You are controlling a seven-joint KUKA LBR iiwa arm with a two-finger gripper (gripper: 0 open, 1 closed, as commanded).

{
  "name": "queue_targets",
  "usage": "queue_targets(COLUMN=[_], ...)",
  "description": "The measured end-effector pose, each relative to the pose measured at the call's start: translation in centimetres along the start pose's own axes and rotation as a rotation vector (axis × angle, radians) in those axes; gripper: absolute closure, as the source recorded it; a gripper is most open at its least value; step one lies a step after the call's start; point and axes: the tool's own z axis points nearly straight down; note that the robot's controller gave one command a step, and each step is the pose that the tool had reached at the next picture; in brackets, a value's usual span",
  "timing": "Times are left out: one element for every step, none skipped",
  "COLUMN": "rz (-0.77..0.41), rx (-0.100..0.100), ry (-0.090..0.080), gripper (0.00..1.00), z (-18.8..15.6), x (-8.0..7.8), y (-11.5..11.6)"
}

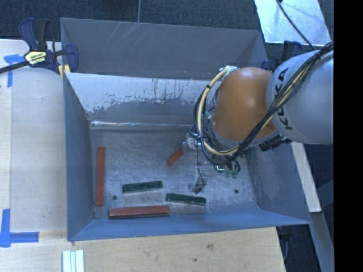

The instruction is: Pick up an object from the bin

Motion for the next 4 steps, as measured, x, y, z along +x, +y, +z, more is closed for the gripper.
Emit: queue_targets(rz=[-0.001,-0.019,-0.026,-0.032], rx=[0.0,-0.001,0.004,0.001], ry=[-0.006,-0.014,-0.005,-0.006], gripper=[0.0,0.0,0.0,1.0], z=[5.7,6.0,6.2,6.1], x=[1.5,3.7,3.9,3.9], y=[2.5,3.2,-4.5,-4.0])
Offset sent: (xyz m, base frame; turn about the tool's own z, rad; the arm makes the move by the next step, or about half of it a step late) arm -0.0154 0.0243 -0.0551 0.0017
